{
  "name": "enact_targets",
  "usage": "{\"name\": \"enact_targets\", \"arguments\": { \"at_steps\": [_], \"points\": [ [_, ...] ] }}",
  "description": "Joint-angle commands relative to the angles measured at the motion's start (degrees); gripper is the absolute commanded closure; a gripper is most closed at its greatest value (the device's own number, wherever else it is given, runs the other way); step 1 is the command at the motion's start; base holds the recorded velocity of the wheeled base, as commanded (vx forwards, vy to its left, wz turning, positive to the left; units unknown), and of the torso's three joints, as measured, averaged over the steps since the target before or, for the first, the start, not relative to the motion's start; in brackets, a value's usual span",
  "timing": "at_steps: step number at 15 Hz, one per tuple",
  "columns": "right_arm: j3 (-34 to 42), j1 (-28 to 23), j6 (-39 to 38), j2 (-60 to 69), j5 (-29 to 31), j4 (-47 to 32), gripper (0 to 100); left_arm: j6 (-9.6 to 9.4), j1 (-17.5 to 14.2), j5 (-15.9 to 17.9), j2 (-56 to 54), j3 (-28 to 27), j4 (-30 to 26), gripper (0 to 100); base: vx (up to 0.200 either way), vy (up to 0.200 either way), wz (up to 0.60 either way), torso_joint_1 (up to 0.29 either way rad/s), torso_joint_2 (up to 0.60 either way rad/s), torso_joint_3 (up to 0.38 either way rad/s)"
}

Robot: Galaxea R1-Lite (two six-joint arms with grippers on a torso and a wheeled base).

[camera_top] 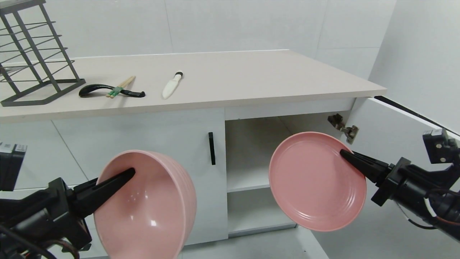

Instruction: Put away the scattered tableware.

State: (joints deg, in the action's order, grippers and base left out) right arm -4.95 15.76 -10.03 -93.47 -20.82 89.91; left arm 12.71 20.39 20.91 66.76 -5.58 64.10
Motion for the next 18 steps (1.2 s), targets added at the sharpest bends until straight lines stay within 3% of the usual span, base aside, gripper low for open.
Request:
{"name": "enact_targets", "arguments": {
  "at_steps": [1, 7, 8, 12, 15, 18],
  "points": [
    [0.0, 0.1, 0.0, -0.3, 0.0, 0.1, 100, 0.03, 0.0, 0.0, 0.1, 0.3, 0.1, 100, 0.000, 0.000, 0.00, -0.051, 0.13, 0.080],
    [0.9, 0.1, 0.0, -1.7, 0.0, 0.1, 100, -0.06, 0.1, 1.2, 0.5, 0.5, 0.1, 100, 0.033, 0.000, 0.00, -0.004, 0.01, 0.007],
    [1.2, 0.4, 0.0, -2.5, 0.0, 0.1, 100, -1.20, 0.2, 1.8, 0.5, 0.7, -0.6, 100, 0.200, 0.000, 0.00, -0.022, 0.00, 0.012],
    [3.6, 3.7, 3.0, -7.4, 0.1, 0.1, 100, -11.92, 1.4, 6.4, 1.4, 4.4, -2.7, 100, 0.100, 0.000, 0.00, -0.001, 0.00, 0.006],
    [4.6, 5.2, 5.9, -10.8, 0.1, 0.1, 100, -12.98, 1.4, 6.4, 3.5, 4.8, -3.1, 100, 0.000, 0.000, 0.00, 0.000, 0.00, 0.000],
    [4.6, 5.5, 5.9, -14.4, 0.2, 0.1, 100, -17.20, 1.1, 6.4, 5.6, 5.6, -4.9, 100, 0.133, 0.000, 0.00, 0.003, 0.00, 0.003]
  ]
}}
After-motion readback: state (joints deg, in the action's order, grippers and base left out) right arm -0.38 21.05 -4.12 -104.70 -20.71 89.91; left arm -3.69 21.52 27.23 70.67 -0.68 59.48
